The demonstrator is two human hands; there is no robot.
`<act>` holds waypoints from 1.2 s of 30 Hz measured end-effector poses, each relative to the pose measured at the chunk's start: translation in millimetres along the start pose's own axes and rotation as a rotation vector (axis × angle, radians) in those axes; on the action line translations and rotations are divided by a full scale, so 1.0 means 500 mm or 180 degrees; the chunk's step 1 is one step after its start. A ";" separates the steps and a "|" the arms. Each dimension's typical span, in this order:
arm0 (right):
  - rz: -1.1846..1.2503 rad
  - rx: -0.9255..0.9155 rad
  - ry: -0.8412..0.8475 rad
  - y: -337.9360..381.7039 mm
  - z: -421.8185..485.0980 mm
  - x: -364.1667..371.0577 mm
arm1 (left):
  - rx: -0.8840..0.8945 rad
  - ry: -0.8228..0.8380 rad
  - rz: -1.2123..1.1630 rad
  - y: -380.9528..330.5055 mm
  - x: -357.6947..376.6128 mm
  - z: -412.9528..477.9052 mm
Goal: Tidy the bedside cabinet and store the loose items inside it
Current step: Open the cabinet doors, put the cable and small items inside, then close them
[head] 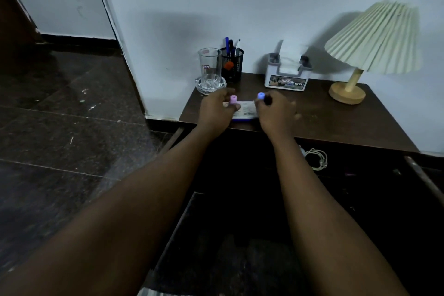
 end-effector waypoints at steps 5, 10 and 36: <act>-0.0514 0.0347 -0.0229 -0.134 0.010 -0.075 | 0.0590 0.0213 0.0463 -0.101 0.145 0.005; -0.0766 0.0149 -0.0193 -0.180 0.002 -0.088 | 0.0496 0.0462 0.1274 -0.086 0.249 -0.012; 0.4005 0.1908 0.1931 -0.230 -0.357 0.158 | -0.1389 -0.0524 -0.0280 0.108 0.196 -0.345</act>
Point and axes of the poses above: each hand's wrist, its own z-axis towards the middle knuckle, its own x-axis out of the palm, y = z × x, the point moved 10 cm from there along z, towards the middle knuckle, and after that the axes turned 14 degrees about -z, right-handed, at the moved point
